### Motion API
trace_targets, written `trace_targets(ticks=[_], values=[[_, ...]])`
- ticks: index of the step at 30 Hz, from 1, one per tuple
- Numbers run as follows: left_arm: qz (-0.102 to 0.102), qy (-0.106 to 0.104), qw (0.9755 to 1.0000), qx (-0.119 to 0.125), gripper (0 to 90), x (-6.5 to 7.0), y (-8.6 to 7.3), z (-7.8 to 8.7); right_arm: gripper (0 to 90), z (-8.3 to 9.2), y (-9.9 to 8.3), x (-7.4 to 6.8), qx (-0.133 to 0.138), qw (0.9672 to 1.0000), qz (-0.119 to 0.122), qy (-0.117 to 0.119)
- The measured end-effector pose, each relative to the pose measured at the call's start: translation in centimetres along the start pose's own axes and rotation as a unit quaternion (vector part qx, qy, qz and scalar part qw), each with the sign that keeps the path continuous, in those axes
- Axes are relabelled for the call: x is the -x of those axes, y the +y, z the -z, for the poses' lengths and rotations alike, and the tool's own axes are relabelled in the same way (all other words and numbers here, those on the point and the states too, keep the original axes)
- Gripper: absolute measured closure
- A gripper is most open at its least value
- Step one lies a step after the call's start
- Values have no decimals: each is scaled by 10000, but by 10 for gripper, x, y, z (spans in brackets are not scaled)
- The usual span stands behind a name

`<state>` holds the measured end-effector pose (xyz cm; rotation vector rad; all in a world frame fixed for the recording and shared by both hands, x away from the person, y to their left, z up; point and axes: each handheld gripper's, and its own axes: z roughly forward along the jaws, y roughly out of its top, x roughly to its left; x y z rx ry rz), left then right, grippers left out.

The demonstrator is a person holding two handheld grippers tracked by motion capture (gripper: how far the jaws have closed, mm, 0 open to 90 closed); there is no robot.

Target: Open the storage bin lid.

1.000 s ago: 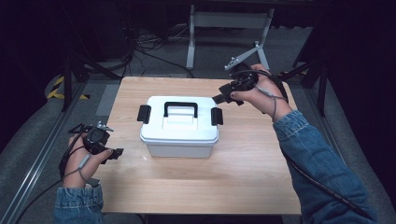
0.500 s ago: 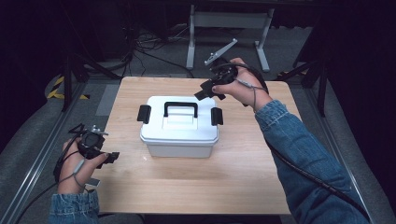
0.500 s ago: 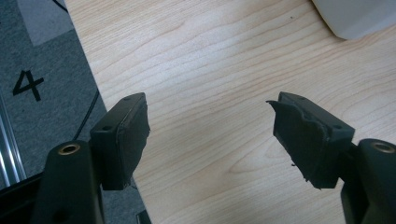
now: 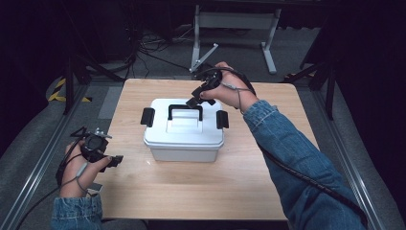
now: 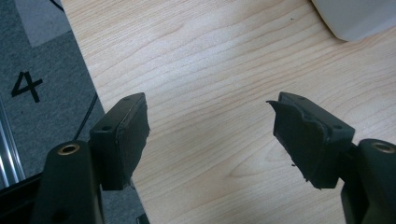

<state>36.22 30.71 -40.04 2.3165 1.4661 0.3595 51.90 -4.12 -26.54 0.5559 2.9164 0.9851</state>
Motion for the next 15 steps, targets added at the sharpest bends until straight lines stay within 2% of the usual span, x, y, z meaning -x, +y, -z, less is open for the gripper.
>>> trace_targets(ticks=[15], values=[[-96,-3,9999,-32,274,0,4,-3,520,-30,7,-6,-482,9987,167,88]])
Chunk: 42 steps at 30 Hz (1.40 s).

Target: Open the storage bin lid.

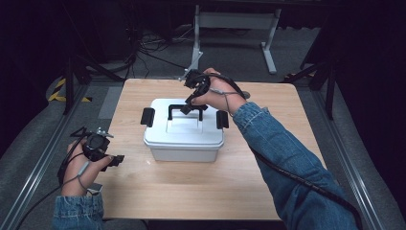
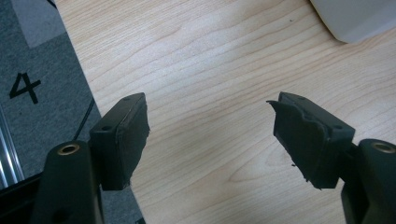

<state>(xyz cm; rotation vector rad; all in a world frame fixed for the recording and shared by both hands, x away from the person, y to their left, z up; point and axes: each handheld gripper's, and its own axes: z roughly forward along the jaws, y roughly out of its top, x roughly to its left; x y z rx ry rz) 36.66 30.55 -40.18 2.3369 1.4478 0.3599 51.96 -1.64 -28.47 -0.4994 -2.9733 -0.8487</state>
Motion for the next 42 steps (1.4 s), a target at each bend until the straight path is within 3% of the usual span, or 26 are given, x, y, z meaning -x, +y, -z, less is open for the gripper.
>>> trace_targets(ticks=[13,16,23,42], values=[[15,-55,10000,-35,274,1,2,-4,638,-11,-1,-7,-331,9991,277,46],[12,-61,10000,-39,273,1,2,-5,704,-15,-2,-8,-426,9984,374,13],[3,-69,10000,-50,274,0,2,-6,796,-14,2,-12,-515,9966,619,191],[-69,-105,9999,-14,274,0,10,-9,820,-13,6,-12,-617,9942,865,165]])
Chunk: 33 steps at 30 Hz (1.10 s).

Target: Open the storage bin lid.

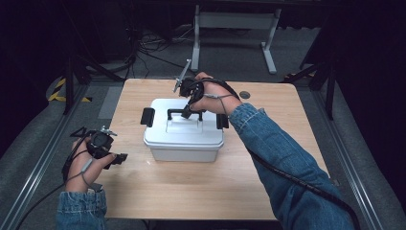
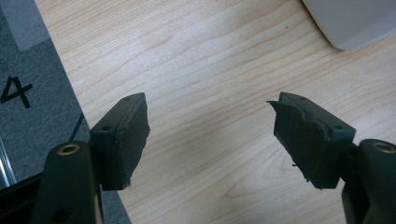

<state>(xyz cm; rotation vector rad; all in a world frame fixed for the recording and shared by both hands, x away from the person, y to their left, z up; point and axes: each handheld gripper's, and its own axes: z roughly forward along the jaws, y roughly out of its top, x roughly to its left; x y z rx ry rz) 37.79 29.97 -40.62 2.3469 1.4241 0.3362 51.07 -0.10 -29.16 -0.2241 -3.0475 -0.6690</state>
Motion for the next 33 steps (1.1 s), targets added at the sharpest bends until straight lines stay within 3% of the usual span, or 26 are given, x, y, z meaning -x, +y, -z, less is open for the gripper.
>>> trace_targets(ticks=[13,25,33], values=[[-62,-61,9999,-53,273,3,4,-4,823,9,1,-1,90,9999,69,-9],[-32,-35,10000,-42,274,3,2,-3,841,34,3,-3,297,9996,37,-1],[-49,-53,9999,-70,273,2,4,-5,841,57,-5,-4,414,9991,41,-128]])
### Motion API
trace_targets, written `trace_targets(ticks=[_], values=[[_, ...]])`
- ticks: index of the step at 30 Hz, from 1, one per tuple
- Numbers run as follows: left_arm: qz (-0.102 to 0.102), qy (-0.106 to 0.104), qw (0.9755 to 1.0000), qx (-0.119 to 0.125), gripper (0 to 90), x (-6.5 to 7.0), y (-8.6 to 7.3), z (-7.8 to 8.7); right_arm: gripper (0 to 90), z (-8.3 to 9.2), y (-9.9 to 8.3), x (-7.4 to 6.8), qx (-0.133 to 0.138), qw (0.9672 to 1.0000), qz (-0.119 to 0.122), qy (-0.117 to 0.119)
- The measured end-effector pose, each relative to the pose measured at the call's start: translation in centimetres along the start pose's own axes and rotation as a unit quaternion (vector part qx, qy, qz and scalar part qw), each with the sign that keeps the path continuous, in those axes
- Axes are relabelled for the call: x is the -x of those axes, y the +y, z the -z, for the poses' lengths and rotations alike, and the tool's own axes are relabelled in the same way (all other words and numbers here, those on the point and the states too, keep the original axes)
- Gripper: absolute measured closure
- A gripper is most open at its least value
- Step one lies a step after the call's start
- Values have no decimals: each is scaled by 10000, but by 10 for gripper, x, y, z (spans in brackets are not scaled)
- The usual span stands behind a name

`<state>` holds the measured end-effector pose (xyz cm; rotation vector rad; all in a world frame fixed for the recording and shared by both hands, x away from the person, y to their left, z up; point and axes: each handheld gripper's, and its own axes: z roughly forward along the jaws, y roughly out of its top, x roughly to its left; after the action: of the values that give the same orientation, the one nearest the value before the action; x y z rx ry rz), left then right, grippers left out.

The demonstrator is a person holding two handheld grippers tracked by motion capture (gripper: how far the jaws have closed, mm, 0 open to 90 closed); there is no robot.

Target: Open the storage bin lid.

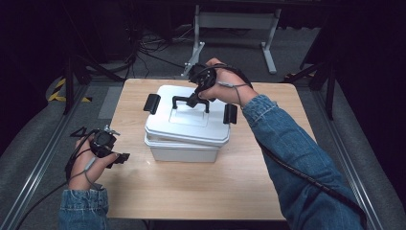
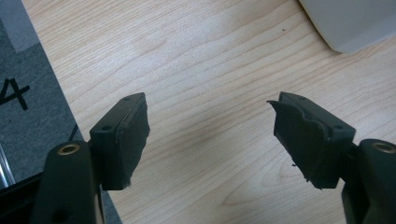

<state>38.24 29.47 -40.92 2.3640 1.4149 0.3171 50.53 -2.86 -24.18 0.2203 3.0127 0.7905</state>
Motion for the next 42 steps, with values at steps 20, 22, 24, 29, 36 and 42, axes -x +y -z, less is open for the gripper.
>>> trace_targets(ticks=[20,22,24,29,36,42], values=[[-41,-27,9999,-104,273,0,6,-9,841,56,-48,10,280,9987,-330,-255],[-26,-32,9999,-96,273,0,6,-9,841,61,-56,12,287,9983,-397,-312],[-21,-22,9999,-100,273,0,6,-9,841,65,-63,14,307,9979,-444,-356],[-17,-34,9999,-121,273,0,6,-9,841,76,-82,19,387,9967,-566,-431],[16,-38,9999,-140,273,0,4,-10,841,90,-108,26,369,9947,-776,-556],[14,-21,9999,-169,273,0,4,-12,841,102,-139,32,299,9911,-1068,-738]])
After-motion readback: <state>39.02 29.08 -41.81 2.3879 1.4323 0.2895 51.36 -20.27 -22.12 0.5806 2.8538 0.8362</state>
